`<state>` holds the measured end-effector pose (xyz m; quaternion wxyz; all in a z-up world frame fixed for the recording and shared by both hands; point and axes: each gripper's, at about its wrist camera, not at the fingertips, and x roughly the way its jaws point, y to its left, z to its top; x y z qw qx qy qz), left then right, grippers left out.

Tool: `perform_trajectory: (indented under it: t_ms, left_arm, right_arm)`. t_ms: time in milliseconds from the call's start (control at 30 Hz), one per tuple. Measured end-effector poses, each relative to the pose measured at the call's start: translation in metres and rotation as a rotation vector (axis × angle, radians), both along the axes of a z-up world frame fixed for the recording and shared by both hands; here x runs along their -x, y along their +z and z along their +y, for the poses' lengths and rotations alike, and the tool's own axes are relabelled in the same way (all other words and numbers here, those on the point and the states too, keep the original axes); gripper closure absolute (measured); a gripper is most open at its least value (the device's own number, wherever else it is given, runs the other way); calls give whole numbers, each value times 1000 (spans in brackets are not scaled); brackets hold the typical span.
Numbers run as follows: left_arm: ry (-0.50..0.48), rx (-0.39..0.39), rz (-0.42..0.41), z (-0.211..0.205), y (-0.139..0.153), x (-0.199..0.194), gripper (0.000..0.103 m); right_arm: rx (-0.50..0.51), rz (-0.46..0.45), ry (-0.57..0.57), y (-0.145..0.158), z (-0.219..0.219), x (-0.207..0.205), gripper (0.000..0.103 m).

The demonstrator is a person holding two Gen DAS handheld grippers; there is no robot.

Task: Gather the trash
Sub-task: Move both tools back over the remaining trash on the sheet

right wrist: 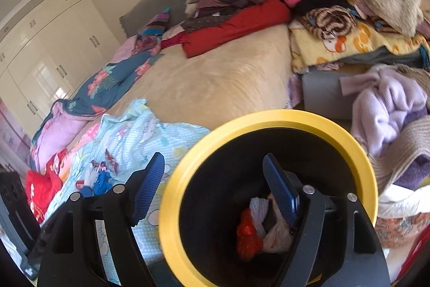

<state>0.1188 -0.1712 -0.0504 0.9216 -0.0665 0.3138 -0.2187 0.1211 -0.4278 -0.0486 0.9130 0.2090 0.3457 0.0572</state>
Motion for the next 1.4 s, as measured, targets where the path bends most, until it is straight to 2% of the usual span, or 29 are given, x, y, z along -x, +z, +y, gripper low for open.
perform_trajectory:
  t_ms: [567,1067,1400]
  left_arm:
    - [159,27,-47,74,17,-4,11]
    - [352,52,-36,165,13,-19,11]
    - [483,82,7,237,-5,-29,11]
  right_arm:
    - [57,-166,170,28,85,-3,26]
    - [149,-179,388,21,184,-5,26]
    - [188,-133,512,0,249,-10,26]
